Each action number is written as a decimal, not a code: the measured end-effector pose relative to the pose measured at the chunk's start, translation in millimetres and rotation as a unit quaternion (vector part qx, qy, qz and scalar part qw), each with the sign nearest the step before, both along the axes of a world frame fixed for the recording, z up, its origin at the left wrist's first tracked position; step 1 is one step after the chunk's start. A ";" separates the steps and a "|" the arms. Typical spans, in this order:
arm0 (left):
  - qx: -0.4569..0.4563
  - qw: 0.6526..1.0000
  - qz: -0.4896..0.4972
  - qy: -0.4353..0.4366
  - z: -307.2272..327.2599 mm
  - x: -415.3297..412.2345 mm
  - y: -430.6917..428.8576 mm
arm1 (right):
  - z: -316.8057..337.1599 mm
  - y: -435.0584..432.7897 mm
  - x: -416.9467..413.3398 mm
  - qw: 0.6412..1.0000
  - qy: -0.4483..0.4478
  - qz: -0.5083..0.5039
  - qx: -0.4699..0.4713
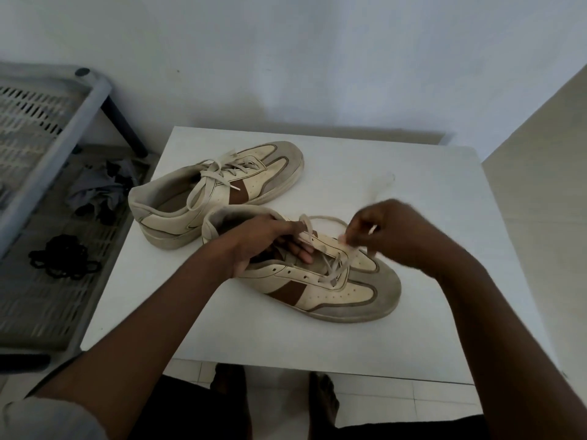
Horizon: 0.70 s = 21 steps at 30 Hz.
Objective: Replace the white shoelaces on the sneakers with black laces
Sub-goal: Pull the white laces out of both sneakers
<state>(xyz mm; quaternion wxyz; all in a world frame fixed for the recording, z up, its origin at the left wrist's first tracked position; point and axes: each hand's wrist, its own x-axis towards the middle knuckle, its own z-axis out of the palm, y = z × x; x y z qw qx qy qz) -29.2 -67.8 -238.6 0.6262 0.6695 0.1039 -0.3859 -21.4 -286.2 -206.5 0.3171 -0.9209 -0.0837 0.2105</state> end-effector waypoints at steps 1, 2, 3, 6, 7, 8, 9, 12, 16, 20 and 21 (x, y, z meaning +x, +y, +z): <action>-0.003 1.000 -0.003 0.000 -0.5 0.4 0.6 | -1.5 5.9 -3.8 0.997 0.051 0.041 -0.037; -0.004 1.000 -0.006 -0.001 -1.6 1.1 1.0 | -4.2 13.4 -8.3 0.993 0.063 0.055 -0.078; -0.004 1.000 -0.008 0.001 -2.0 1.5 1.5 | -8.2 20.7 -12.5 0.991 0.050 0.048 -0.114; -0.017 1.000 -0.002 0.004 -3.8 1.5 2.0 | -18.4 37.5 -21.2 0.983 -0.052 -0.002 -0.174; -0.018 1.000 0.004 -0.002 -4.8 1.0 1.4 | -21.7 39.7 -22.1 0.979 -0.077 0.002 -0.188; -0.012 1.000 0.010 -0.014 -5.8 0.4 0.9 | -24.5 40.5 -21.9 0.978 -0.089 0.010 -0.190; -0.005 1.000 0.015 -0.025 -6.8 -0.2 0.1 | -25.1 40.7 -21.0 0.980 -0.089 0.021 -0.179; 0.015 0.999 0.027 -0.045 -10.9 -1.1 0.2 | -19.0 31.6 -17.2 0.997 -0.010 0.060 -0.054; 0.048 0.996 0.032 -0.070 -12.8 0.0 2.4 | 5.6 -0.6 -15.0 0.968 0.206 0.138 0.048; 0.036 0.996 0.030 -0.071 -11.6 -0.5 -0.1 | -0.3 -2.6 -11.7 0.989 0.133 0.070 0.013; 0.031 0.997 0.028 -0.071 -11.7 -0.7 -1.1 | -5.3 4.3 -10.1 0.996 0.078 0.044 -0.025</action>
